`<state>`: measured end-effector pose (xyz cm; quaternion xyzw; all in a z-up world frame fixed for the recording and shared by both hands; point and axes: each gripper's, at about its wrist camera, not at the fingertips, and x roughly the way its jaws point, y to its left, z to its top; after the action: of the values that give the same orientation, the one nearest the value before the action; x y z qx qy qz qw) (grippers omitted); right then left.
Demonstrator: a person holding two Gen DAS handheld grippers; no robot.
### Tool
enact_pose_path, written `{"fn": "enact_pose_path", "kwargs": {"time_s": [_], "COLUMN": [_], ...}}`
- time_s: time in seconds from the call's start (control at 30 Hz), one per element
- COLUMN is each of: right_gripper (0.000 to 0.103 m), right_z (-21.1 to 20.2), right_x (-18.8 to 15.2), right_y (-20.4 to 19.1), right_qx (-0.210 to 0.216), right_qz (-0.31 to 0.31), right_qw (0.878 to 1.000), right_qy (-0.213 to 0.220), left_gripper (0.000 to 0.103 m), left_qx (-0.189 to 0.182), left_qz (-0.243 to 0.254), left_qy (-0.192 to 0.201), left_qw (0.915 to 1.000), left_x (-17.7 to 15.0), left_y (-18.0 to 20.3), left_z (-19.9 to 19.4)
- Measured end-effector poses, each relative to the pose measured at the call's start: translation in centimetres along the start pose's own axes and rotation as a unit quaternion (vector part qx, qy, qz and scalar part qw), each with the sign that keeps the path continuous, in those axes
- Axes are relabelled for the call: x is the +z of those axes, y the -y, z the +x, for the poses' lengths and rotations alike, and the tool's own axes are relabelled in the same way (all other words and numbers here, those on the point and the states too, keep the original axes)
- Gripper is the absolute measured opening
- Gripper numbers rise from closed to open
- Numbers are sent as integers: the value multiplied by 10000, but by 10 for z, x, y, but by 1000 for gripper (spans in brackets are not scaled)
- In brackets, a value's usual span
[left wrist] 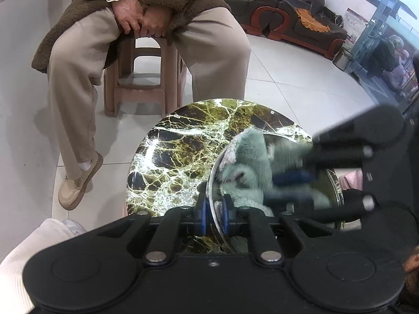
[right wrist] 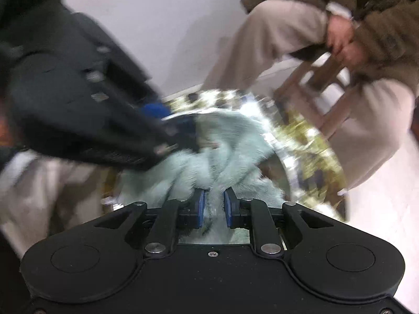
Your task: Clean bowl
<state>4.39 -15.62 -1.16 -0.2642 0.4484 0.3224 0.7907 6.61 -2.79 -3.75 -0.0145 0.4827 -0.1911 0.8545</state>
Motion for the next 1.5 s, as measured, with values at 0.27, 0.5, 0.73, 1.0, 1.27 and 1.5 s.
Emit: {"fn": "enact_pose_path", "kwargs": {"time_s": [0.27, 0.5, 0.73, 1.0, 1.27, 1.5], "right_gripper": [16, 16, 15, 15, 14, 15], "right_z": [-14, 3, -12, -1, -14, -15], "right_x": [-15, 14, -1, 21, 8, 14], "right_y": [-11, -9, -3, -19, -11, -34], "right_qx": [252, -1, 197, 327, 163, 399], "right_qz": [14, -105, 161, -23, 148, -123], "right_qw": [9993, 9999, 9992, 9994, 9995, 9990], "right_qy": [-282, -26, -303, -71, -236, -167], "left_gripper": [11, 12, 11, 12, 12, 12], "left_qx": [-27, 17, -38, -3, -38, -34], "left_qz": [-21, -17, -55, -14, -33, -4], "left_qy": [-7, -25, -22, -40, -40, -65], "left_qw": [10000, 10000, 10000, 10000, 10000, 10000], "left_x": [-1, -2, 0, -2, -1, -2], "left_y": [1, 1, -1, 0, -1, 1], "left_z": [1, 0, 1, -2, -1, 0]}}
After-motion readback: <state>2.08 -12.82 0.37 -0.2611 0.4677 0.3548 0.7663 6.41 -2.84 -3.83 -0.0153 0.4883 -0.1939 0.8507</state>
